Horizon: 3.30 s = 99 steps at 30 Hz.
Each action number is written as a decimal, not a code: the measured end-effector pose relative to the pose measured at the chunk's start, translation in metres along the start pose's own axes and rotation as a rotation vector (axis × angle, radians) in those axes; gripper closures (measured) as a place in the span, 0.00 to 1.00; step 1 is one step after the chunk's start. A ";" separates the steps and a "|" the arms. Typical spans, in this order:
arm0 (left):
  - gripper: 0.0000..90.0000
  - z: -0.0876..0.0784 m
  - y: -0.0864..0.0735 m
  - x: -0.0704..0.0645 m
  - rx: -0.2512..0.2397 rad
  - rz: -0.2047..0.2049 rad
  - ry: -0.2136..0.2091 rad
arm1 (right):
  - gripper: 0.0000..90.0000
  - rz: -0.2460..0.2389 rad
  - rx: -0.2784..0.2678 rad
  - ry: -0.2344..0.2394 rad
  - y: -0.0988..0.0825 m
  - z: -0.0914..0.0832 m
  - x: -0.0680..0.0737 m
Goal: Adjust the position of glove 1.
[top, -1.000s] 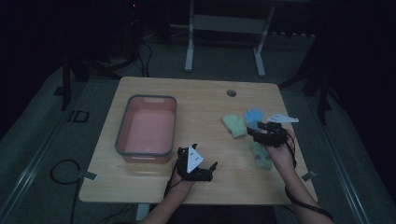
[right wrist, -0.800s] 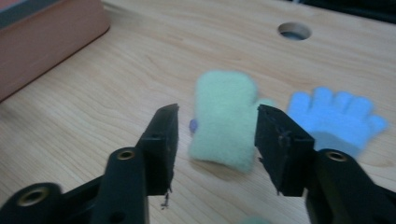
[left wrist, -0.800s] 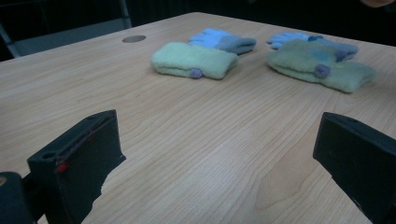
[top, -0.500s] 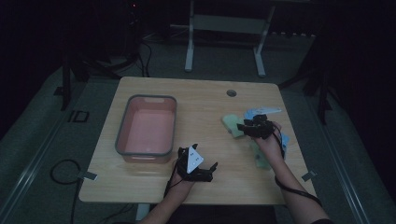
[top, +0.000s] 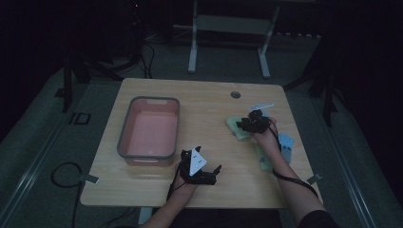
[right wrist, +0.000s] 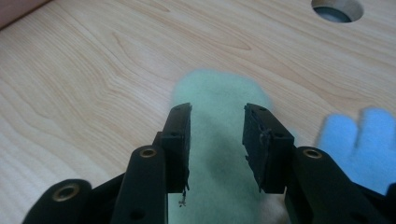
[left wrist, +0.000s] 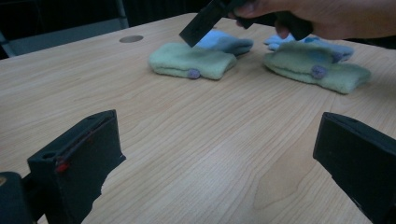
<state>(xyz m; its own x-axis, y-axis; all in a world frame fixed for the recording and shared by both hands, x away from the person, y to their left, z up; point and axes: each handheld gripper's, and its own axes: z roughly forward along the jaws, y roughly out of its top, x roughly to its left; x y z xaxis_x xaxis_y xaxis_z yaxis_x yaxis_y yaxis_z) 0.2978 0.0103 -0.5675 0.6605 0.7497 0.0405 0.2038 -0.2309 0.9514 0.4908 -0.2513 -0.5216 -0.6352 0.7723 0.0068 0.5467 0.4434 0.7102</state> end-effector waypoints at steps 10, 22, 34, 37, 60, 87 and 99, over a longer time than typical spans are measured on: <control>0.01 0.000 0.000 0.000 0.000 -0.004 0.001 | 0.64 0.001 0.068 -0.010 -0.003 0.022 -0.004; 0.01 0.000 0.000 0.001 0.003 -0.009 0.005 | 0.71 -0.025 0.078 -0.026 -0.005 0.025 0.000; 0.01 0.000 0.000 0.000 0.005 -0.004 0.008 | 0.92 -0.014 0.093 -0.085 -0.002 0.027 0.006; 0.01 0.000 0.000 0.000 0.006 -0.004 0.009 | 0.94 -0.001 0.095 -0.100 0.000 0.026 0.008; 0.01 0.000 0.000 0.000 0.011 0.005 0.023 | 0.95 0.155 -0.042 -0.156 0.004 -0.089 0.089; 0.01 -0.001 0.000 0.000 0.010 -0.005 0.044 | 0.95 0.348 -0.011 -0.206 -0.051 -0.082 0.128; 0.01 -0.001 0.000 -0.001 0.007 0.004 0.041 | 0.94 0.308 0.020 -0.238 -0.049 -0.052 0.140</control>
<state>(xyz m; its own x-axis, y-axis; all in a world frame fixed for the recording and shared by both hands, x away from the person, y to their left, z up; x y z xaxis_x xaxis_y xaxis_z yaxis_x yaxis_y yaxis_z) 0.2964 0.0105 -0.5675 0.6315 0.7733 0.0570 0.2064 -0.2385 0.9490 0.3469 -0.1887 -0.5183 -0.2963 0.9537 0.0525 0.7041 0.1809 0.6867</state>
